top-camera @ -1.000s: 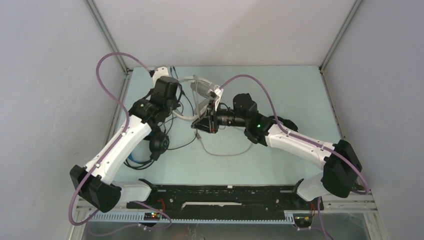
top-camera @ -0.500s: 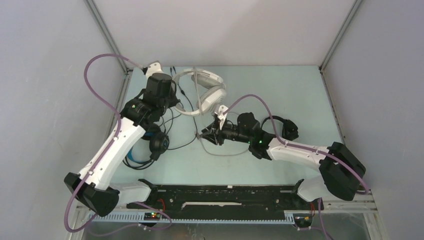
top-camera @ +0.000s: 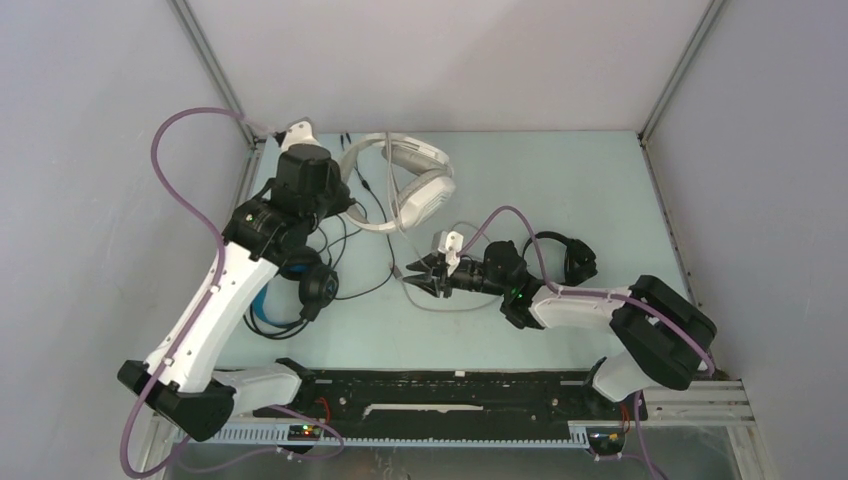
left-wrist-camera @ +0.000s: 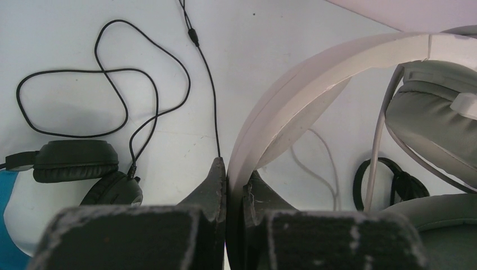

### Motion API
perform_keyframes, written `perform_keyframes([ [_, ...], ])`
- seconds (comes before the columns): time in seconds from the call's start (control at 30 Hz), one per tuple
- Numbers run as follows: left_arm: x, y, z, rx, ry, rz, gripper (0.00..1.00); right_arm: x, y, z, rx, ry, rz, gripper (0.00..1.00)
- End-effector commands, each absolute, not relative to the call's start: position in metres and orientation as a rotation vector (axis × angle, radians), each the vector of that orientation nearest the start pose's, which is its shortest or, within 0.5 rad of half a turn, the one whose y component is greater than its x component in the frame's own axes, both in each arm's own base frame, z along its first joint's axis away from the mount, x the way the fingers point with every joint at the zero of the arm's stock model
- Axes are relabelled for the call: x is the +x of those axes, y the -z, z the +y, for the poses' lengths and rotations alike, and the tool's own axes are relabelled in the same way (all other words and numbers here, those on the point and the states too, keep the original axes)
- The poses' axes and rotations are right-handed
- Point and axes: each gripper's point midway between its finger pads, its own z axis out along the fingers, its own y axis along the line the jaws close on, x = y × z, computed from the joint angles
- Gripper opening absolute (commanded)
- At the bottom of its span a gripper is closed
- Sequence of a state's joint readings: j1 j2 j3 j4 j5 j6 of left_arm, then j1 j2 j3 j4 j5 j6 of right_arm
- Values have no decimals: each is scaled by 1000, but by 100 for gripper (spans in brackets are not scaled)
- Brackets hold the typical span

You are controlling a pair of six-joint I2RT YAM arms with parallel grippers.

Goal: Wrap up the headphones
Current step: Wrap the headphones cable around the headphones.

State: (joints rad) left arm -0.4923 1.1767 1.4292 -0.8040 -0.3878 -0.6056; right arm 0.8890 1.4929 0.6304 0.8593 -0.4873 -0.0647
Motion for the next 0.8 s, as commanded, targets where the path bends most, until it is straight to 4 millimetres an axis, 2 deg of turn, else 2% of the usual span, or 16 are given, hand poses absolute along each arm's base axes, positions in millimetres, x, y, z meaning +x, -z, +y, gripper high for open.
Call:
perform_keyframes([
  [0.0,307,-399,-123,-382,464,1852,0,221,-188,384,-1107,-996,1177,31],
  [0.27,296,-412,-136,-305,571,1852,0,238,-152,370,-1047,-1023,1287,28],
  [0.43,291,-418,-142,-289,631,1840,0,242,-137,372,-1022,-1062,1306,29],
  [0.57,291,-420,-139,-293,631,1833,0,241,-126,377,-1013,-1105,1295,34],
  [0.77,291,-423,-139,-298,653,1827,0,244,-102,377,-1011,-1109,1339,34],
])
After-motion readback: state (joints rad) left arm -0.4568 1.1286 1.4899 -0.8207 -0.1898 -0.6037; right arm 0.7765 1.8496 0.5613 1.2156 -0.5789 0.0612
